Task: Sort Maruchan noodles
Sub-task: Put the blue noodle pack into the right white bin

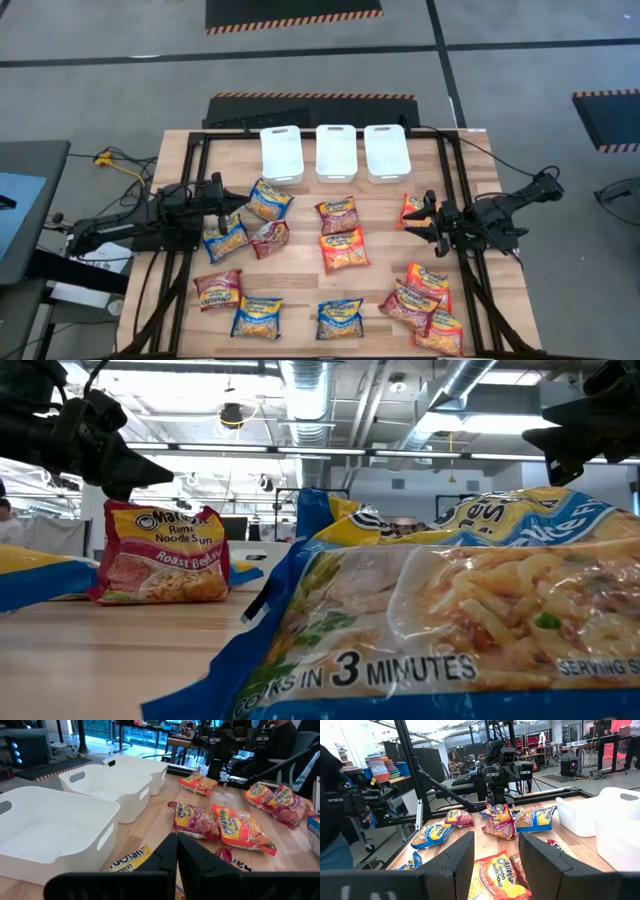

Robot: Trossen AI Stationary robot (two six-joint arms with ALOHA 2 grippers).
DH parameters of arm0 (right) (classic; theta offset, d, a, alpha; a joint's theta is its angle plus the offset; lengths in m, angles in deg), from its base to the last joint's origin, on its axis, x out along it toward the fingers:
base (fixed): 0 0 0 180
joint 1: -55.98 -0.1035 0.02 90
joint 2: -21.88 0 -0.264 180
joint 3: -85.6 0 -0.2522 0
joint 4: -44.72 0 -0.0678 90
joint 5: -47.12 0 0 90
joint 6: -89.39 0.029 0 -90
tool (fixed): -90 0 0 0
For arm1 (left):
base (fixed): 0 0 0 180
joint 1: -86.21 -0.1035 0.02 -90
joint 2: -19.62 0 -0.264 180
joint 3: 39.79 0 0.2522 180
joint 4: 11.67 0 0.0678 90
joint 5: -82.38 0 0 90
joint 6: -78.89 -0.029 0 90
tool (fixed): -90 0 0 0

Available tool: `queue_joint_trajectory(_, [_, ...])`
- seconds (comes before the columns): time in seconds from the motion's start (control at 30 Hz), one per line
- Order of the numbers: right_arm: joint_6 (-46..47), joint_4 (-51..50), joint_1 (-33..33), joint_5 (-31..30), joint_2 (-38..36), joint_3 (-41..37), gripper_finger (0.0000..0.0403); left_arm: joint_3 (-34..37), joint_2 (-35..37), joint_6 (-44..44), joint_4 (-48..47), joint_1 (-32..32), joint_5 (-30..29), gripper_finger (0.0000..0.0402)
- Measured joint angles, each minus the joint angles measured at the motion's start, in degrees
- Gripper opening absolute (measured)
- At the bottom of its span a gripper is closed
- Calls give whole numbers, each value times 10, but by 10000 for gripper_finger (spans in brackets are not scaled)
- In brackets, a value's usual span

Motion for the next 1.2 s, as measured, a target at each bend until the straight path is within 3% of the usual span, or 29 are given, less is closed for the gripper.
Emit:
queue_joint_trajectory(0.1, [0,0,0,0,0,0,179,0,0,45,3,0,-19,0])
queue_joint_trajectory(0.33, [0,0,0,0,0,0,179,0,0,306,3,0,-28,0])
queue_joint_trajectory(0.5, [0,1,0,-12,0,0,179,0,0,419,4,0,-29,0])
queue_joint_trajectory(0.9, [0,81,0,-40,0,-2,179,0,0,398,11,0,-59,0])
queue_joint_trajectory(1.1, [33,175,0,-40,0,-1,179,0,0,421,12,0,-72,0])
queue_joint_trajectory(1.2, [28,184,6,-68,-1,-1,179,0,0,422,13,0,-84,0])
